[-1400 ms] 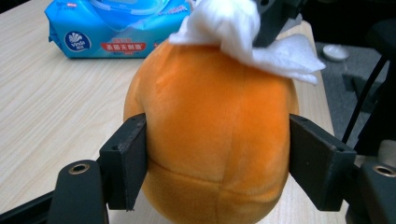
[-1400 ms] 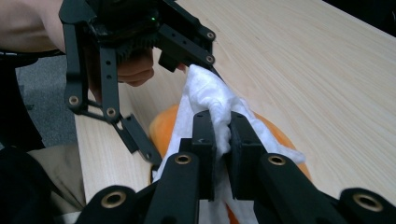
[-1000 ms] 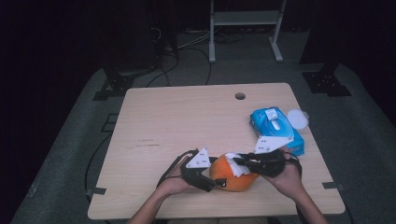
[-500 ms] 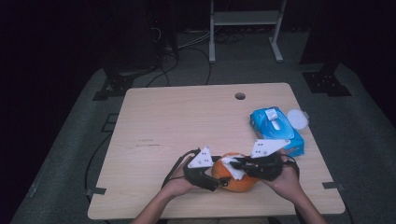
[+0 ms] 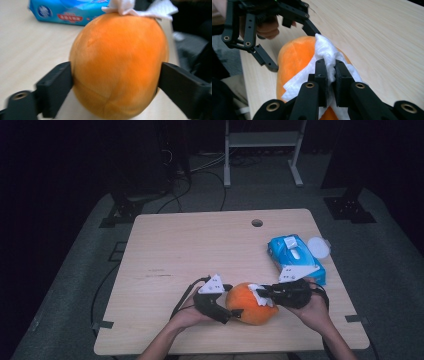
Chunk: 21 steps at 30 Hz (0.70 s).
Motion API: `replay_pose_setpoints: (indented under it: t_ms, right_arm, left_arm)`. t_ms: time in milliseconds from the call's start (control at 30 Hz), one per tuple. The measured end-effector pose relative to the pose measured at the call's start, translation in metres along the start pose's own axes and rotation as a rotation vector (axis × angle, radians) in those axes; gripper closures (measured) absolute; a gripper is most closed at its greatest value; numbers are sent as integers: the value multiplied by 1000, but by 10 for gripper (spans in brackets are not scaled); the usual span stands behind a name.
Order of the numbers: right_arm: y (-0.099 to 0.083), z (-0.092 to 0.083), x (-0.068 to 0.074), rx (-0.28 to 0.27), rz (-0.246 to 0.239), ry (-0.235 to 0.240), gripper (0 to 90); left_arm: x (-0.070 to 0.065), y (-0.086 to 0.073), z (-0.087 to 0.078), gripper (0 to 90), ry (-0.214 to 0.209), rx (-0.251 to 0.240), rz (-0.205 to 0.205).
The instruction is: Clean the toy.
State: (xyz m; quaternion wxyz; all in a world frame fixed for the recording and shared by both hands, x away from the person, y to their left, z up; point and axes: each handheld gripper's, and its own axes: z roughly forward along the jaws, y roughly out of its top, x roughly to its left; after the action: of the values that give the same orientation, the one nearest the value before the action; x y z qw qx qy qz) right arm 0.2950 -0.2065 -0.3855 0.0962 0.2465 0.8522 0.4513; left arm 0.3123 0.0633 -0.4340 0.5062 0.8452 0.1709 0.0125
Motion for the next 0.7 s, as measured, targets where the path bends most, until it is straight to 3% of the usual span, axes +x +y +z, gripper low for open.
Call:
replay_pose_setpoints:
  t_ms: [67, 133, 200, 233, 300, 367, 433, 533, 633, 667, 700]
  right_arm:
    - [1, 3, 4, -6, 4, 29, 817]
    - [3, 8, 10, 0, -17, 42, 817]
    - [5, 10, 14, 7, -27, 36, 817]
    - [6, 10, 15, 4, -33, 30, 817]
    - [9, 7, 16, -22, -31, 11, 817]
    - [15, 2, 14, -48, -23, -20, 817]
    - [18, 0, 12, -64, -13, -21, 817]
    - [12, 13, 11, -20, -15, -13, 818]
    - [5, 20, 9, -6, 3, 31, 818]
    - [5, 19, 10, -3, -3, 26, 817]
    - [6, 18, 12, -3, -12, 17, 817]
  left_arm:
    - [1, 0, 3, 64, -12, -3, -69]
    - [1, -1, 5, 61, -6, 12, -75]
    - [0, -2, 2, 158, 6, 3, -55]
    - [-1, -2, 0, 224, 37, -14, -30]
    - [-4, 4, -5, 306, 92, -73, 62]
    - [-4, 9, -8, 316, 151, -113, 131]
    - [-1, 6, -7, 303, 170, -109, 186]
    - [8, -5, -5, 184, 91, -82, 97]
    - [20, -7, -12, 108, 22, -131, -78]
    - [23, -9, -12, 112, 21, -130, -138]
    - [25, -10, -10, 128, 12, -114, -170]
